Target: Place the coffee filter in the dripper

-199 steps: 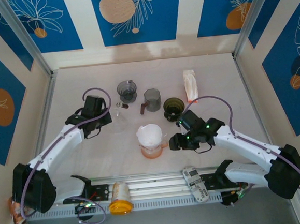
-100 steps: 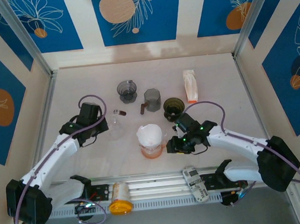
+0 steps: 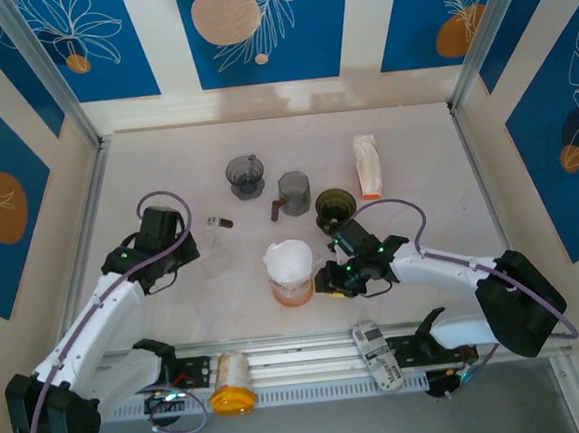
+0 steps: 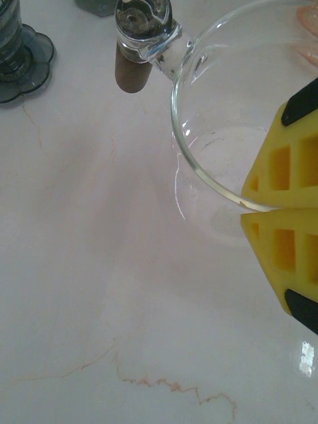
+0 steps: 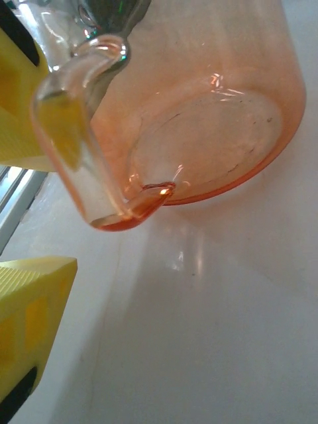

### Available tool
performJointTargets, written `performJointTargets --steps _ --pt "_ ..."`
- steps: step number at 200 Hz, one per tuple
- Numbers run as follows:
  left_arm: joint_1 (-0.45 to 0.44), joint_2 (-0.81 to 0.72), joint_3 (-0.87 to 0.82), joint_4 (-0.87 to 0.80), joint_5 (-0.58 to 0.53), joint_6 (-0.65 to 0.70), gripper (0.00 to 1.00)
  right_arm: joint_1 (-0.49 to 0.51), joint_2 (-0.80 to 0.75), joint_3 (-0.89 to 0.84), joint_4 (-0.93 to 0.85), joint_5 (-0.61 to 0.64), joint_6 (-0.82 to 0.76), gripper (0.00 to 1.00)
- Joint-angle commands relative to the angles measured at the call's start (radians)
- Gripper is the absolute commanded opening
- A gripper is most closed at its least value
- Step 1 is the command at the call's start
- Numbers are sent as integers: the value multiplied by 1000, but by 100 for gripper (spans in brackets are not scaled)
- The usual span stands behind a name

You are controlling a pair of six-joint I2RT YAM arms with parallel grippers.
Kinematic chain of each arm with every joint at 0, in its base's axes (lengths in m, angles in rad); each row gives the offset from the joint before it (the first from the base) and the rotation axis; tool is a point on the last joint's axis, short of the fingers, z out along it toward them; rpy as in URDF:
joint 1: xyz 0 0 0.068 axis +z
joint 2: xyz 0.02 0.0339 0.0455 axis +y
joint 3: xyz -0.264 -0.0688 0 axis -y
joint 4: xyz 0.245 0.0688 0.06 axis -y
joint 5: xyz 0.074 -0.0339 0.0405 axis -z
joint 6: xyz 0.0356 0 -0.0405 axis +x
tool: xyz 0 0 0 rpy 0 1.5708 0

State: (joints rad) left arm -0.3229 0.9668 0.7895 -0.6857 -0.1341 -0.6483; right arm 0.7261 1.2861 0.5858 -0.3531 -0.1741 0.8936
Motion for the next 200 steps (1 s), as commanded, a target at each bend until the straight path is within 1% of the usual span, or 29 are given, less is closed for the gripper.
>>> performJointTargets --steps 1,38,122,156,200 --pt "29 -47 2 -13 9 -11 5 7 23 -5 51 -31 42 38" --pt "60 -84 -4 -30 37 -11 4 21 67 9 107 -32 73 37" --pt "125 -164 19 -82 29 4 4 45 185 90 187 -27 114 36" --pt "148 -166 24 -89 41 15 4 56 244 140 195 -30 119 35" --pt "155 -165 11 -76 57 19 4 58 204 125 149 -27 132 36"
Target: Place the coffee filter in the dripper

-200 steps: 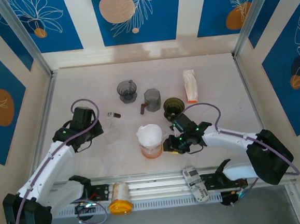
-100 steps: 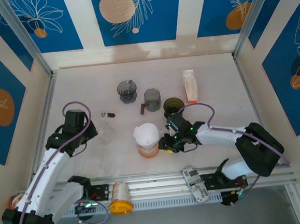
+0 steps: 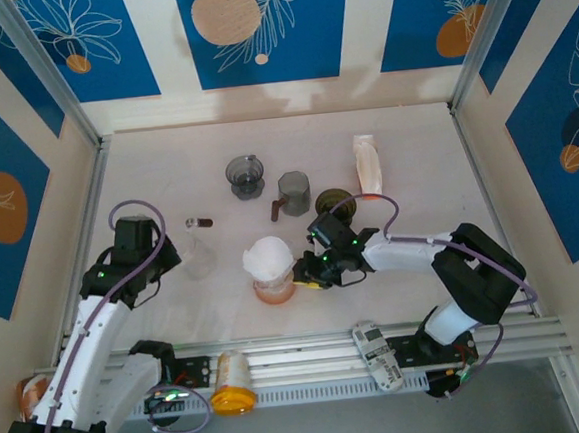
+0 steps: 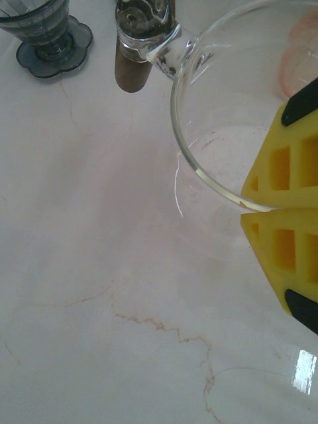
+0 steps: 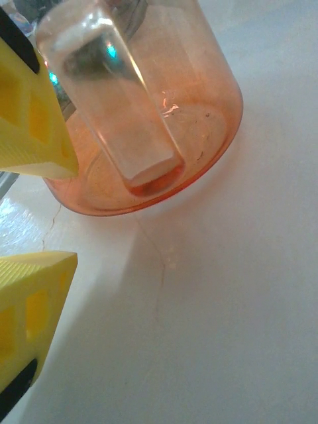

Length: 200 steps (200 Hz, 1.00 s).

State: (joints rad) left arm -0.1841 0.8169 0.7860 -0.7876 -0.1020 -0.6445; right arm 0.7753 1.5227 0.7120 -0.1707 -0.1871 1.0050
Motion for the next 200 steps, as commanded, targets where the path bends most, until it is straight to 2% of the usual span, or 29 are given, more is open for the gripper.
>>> performJointTargets --steps 1,49,85,151,200 --pt "16 -15 15 25 26 16 4 9 -34 -2 -34 -14 22 36" --pt "24 -6 14 32 39 24 3 24 -171 -78 -108 -7 41 36" --pt "25 -7 16 30 46 31 3 45 -214 -122 -109 -31 74 36" --pt "27 -23 -7 44 74 29 1 125 -107 -131 76 -40 171 35" --pt "26 -27 -4 56 95 25 0 137 -48 -138 204 -34 232 34"
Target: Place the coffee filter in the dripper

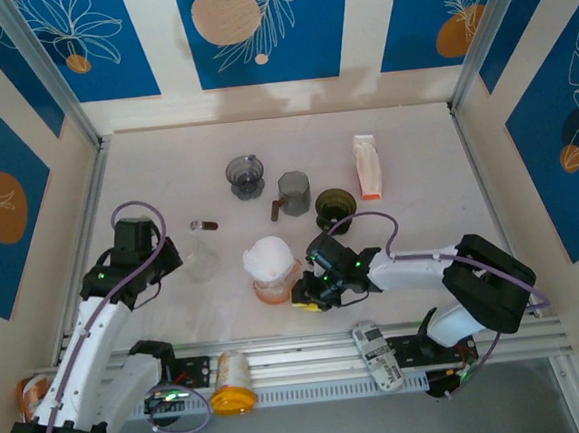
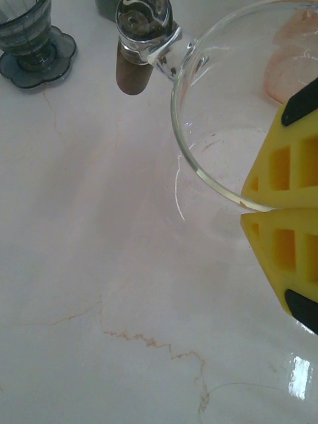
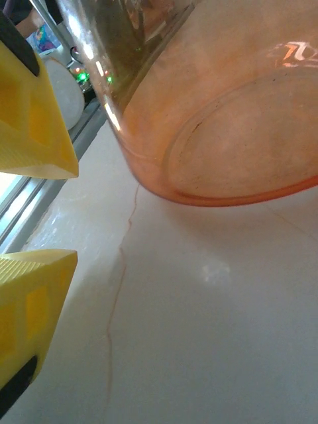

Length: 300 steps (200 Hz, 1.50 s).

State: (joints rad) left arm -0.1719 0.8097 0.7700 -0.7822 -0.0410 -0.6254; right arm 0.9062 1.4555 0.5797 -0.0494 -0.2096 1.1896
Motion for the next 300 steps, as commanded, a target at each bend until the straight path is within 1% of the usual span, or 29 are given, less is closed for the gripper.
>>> performJointTargets --steps 1,37,73,114,152,175,262,300 --pt "15 -21 12 50 35 6 0 7 20 -5 84 -12 47 34" --pt "14 -31 11 52 41 1 0 5 66 38 97 -2 36 34" --pt "15 -50 21 38 24 1 0 5 119 68 160 -5 49 33" --pt "16 -62 45 1 -44 22 0 -6 203 157 177 -15 35 33" --pt "17 -78 113 -50 -183 60 0 -9 285 239 184 -24 27 33" --pt "16 -87 145 -55 -230 59 0 -11 341 303 180 -34 22 32" --pt "18 -110 273 -126 -312 82 0 -30 539 558 123 -79 -12 31" --pt "18 -112 334 -156 -316 93 0 -32 607 658 103 -94 -10 30"
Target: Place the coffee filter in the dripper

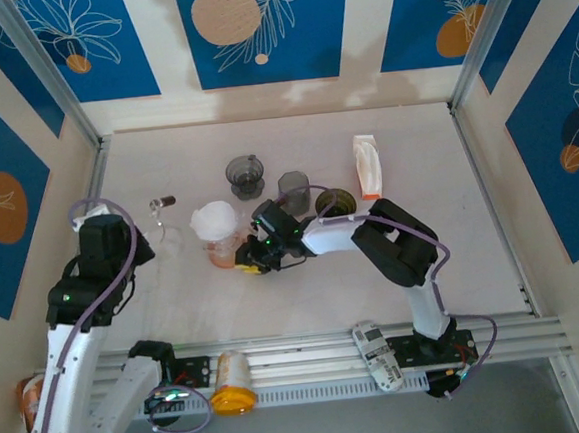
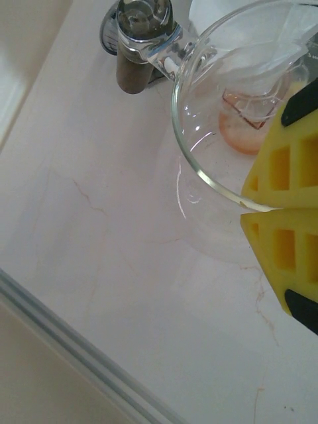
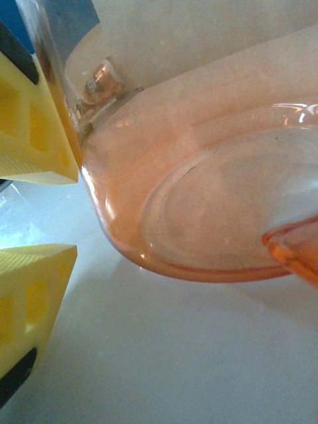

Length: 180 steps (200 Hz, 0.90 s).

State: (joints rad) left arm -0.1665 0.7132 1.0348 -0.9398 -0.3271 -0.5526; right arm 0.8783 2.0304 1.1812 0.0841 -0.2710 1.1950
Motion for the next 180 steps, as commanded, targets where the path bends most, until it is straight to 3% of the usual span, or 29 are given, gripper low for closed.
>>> performJointTargets --steps 1,41,91,149,180 --pt "13 -16 70 1 -29 20 0 -4 33 58 -31 -33 -15 30" --pt "13 -3 138 -12 25 28 0 -7 -3 24 -42 -28 -21 34" --pt "11 4 212 -3 136 26 0 -10 -208 -213 -45 5 -35 39" --pt "2 34 228 52 366 -78 0 -42 -558 -370 -278 212 -144 40" --pt "-35 20 202 76 397 -117 0 -96 -749 -402 -424 321 -201 40"
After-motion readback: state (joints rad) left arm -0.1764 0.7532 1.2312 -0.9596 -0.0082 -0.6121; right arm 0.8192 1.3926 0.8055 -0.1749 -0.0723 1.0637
